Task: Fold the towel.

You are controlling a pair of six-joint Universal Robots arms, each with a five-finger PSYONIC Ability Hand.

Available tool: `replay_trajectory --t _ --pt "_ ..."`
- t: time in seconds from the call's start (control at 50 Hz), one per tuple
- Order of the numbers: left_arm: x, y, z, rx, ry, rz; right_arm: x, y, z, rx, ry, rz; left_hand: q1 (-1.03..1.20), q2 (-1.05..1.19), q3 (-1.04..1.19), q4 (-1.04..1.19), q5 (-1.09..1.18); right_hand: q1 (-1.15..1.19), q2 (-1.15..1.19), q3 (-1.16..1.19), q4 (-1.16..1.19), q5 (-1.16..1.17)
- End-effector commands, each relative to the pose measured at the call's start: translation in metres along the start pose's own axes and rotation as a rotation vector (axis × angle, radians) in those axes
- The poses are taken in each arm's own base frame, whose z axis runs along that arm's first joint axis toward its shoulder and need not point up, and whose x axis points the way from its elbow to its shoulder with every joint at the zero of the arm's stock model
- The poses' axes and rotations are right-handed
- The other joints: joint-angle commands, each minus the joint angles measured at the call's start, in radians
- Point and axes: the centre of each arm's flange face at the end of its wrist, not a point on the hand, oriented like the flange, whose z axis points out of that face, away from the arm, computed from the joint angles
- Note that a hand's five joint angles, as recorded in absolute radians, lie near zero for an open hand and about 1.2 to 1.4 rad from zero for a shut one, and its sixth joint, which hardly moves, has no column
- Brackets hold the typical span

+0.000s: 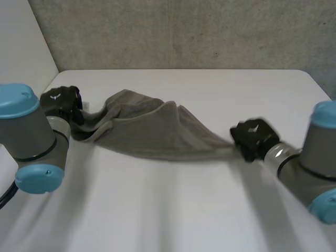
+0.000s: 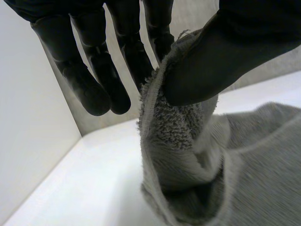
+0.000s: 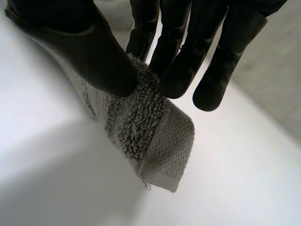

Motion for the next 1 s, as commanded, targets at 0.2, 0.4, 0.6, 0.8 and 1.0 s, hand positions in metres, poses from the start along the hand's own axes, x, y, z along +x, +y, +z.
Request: replay_trajectory --t 0.2,0.4,0.6,0.8,1.0 --pt "-0.016 -0.111 -0.037 0.209 0.017 -0.059 0.103 -0.118 -0.089 0.197 0.285 -0.058 -0.069 -0.124 -0.153 -0.126 -0.286 0.077 0.085 0.057 0.054 0.064" --pt "-0.018 -0.096 -0.030 0.120 0.005 -0.052 0.115 -0.121 -0.093 0.094 0.233 -0.194 -0.069 -0.124 -0.153 -0.126 -0.286 0.077 0.085 0.057 0.054 0.064" --pt "0.005 -0.021 0.026 -0.075 0.032 0.001 0.094 -0.097 -0.025 0.013 0.128 -0.193 -0.069 -0.124 -0.153 -0.126 -0.286 0.077 0.085 0.057 0.054 0.064" --pt "0.028 -0.116 0.052 0.261 0.074 -0.078 0.129 -0.163 0.011 0.402 0.509 -0.151 -0.069 -0.124 -0.153 -0.126 -0.286 0.077 0.085 0.057 0.054 0.064" --pt "0.028 -0.210 0.017 0.583 0.103 -0.214 0.133 -0.206 -0.028 0.645 0.560 -0.089 -0.069 -0.124 -0.153 -0.126 -0.286 0.077 0.085 0.057 0.054 0.064"
